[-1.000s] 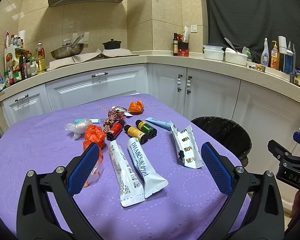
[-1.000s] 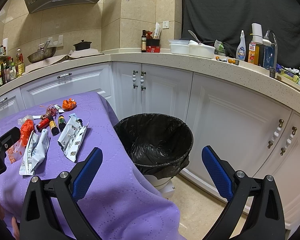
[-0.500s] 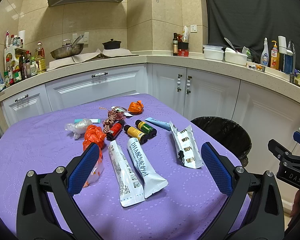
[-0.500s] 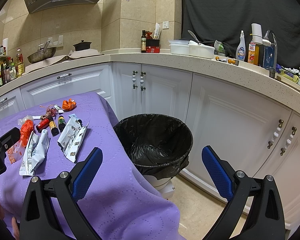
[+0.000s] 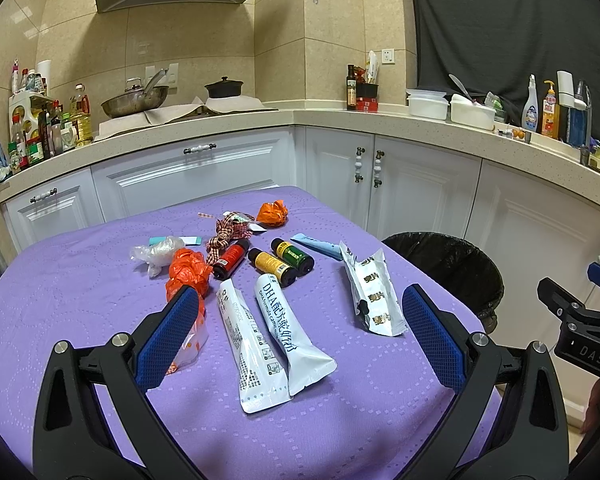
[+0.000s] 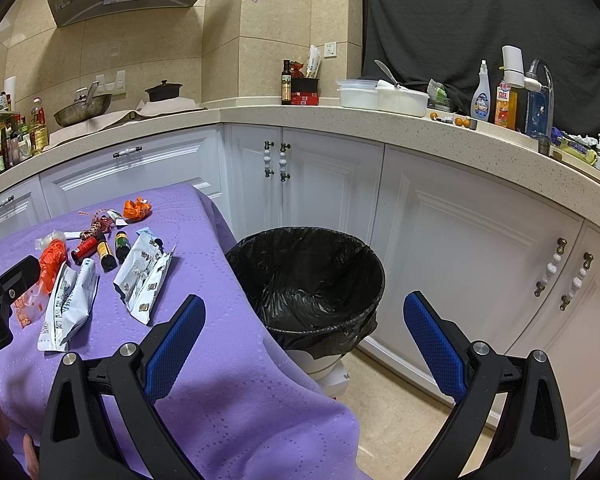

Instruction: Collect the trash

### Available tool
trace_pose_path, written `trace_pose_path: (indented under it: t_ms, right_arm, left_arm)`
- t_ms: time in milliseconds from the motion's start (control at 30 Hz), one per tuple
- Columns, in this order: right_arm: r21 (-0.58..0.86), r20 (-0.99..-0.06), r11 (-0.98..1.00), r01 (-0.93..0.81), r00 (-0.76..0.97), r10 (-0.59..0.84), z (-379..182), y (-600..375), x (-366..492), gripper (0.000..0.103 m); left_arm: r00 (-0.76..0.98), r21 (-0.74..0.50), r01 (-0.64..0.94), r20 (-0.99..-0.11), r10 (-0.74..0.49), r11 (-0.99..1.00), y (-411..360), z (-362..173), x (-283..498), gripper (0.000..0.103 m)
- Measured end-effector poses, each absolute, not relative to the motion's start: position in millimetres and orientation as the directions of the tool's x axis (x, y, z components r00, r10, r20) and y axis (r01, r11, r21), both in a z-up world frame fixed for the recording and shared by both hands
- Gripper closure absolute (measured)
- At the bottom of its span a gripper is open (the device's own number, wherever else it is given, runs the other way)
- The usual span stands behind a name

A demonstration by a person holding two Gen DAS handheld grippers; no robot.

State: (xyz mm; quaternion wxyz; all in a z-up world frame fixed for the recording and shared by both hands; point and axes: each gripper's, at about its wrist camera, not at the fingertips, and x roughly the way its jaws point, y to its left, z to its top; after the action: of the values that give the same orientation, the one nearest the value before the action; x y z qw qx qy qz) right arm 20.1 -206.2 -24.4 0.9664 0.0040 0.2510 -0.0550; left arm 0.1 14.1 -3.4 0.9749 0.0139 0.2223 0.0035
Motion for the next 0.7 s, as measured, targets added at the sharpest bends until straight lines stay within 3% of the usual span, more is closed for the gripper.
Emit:
trace_pose_path:
  t_ms: [333, 700]
  right_arm:
    - [-0.005, -0.494, 0.998, 0.066, 0.868, -0.059, -22, -189, 35, 0.006]
    - [0.025, -0.494, 0.993, -0.113, 0.862, 0.111, -34, -120, 69, 0.007]
  left_arm:
    - [0.891, 0.029, -0.016, -0.453, 0.027, 0.999, 26, -14, 2, 0.004]
    - [0.849, 0.014, -0.126, -0.515, 0.115, 0.992, 75, -32, 1, 0.005]
